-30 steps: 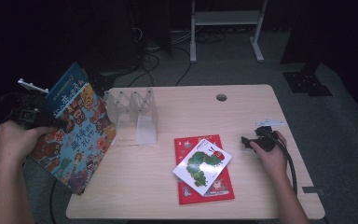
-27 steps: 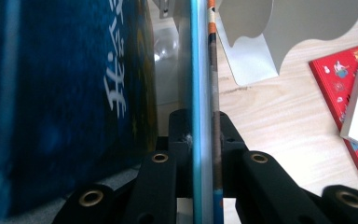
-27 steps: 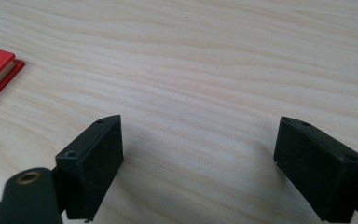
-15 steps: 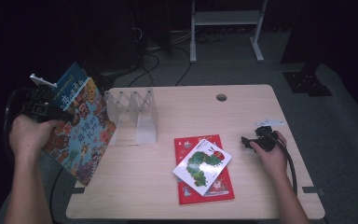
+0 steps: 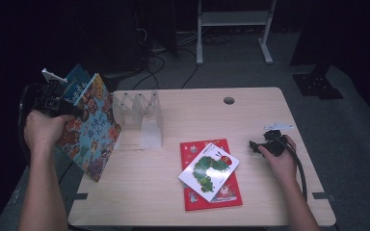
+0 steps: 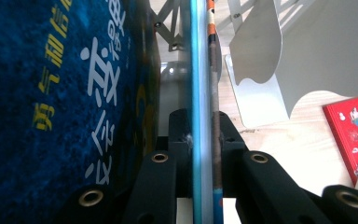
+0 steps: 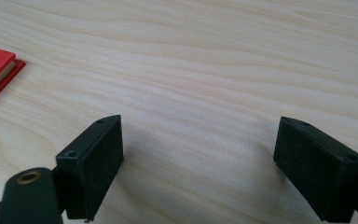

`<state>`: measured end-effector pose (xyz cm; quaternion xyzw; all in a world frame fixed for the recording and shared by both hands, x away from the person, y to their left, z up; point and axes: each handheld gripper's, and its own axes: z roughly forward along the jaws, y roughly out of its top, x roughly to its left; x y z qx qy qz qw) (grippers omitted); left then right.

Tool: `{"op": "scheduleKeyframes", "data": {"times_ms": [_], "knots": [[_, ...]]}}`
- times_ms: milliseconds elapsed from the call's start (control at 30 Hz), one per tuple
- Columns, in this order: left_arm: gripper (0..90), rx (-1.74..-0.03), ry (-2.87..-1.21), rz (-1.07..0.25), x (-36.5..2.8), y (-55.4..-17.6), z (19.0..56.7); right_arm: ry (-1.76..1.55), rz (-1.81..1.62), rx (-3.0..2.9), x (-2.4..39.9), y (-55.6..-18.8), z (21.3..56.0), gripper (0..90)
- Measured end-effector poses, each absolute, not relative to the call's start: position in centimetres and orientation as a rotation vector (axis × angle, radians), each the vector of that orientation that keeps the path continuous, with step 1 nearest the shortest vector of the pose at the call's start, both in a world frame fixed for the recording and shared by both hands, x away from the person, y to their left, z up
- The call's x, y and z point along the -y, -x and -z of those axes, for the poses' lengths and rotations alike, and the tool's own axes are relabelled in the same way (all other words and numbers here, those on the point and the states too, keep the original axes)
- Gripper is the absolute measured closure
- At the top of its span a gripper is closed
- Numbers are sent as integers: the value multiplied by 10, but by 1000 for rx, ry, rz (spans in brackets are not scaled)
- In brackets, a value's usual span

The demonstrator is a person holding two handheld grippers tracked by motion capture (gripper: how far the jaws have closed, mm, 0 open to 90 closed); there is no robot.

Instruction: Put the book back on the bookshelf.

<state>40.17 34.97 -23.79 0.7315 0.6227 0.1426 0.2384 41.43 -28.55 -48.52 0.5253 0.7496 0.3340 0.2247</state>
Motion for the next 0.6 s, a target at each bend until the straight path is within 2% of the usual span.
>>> {"op": "scheduleKeyframes", "data": {"times_ms": [233,333,600], "knots": [[794,-1693,-1965,-428,-352,-398,235,-1449,-922,-2068,285,-414,485,149],[752,-1676,-1983,-407,-353,-398,236,-1449,-922,-2068,285,-414,485,149],[745,-1675,-2014,-431,-358,-396,230,-1448,-922,-2068,285,-414,485,148]]}}
